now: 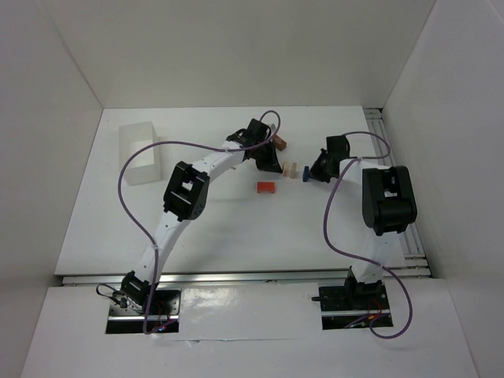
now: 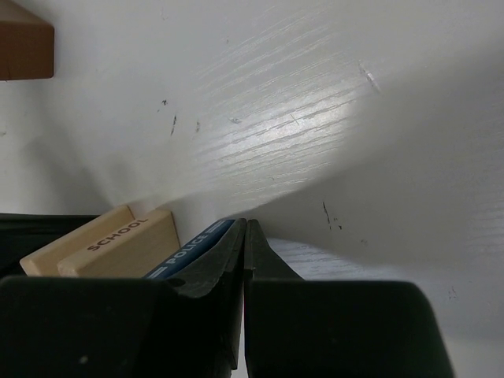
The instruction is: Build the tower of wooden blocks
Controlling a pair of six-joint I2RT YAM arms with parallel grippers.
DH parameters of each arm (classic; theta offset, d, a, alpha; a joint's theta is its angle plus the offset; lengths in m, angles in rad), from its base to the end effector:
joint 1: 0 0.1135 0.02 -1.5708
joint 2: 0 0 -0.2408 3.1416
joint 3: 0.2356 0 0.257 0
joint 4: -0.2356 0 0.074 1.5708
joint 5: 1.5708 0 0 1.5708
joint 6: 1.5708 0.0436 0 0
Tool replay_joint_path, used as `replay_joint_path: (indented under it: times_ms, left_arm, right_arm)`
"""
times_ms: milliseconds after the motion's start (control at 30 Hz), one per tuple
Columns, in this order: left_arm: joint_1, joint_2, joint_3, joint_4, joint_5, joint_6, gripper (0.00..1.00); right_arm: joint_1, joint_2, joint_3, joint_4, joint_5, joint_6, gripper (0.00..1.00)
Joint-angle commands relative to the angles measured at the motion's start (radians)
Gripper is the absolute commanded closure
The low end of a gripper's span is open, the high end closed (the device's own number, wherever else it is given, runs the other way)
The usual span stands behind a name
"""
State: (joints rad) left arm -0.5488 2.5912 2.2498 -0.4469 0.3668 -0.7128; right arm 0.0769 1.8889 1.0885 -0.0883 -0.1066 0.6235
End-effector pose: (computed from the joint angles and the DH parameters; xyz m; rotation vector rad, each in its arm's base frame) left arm 0.4710 -0.3063 0.1310 -0.0143 2.5436 -0.9970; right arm 0.3849 0.0343 0.1136 0.6298 2.4223 0.4301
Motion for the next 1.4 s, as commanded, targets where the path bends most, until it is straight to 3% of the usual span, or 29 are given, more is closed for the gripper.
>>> replay_joint_path:
  times_ms: [0,1367]
  left_arm:
    - [-0.011,0.030,0.027,0.007,0.015,-0.004,1.00]
    - [-0.011,0.058,0.017,0.034,0.081,-0.004,1.00]
  right_arm:
    - [0.021,0.041,0.024,-0.013,0.007,-0.013,0.96]
    - [0.067,0.098,0.079,0.005,0.007,0.053,0.96]
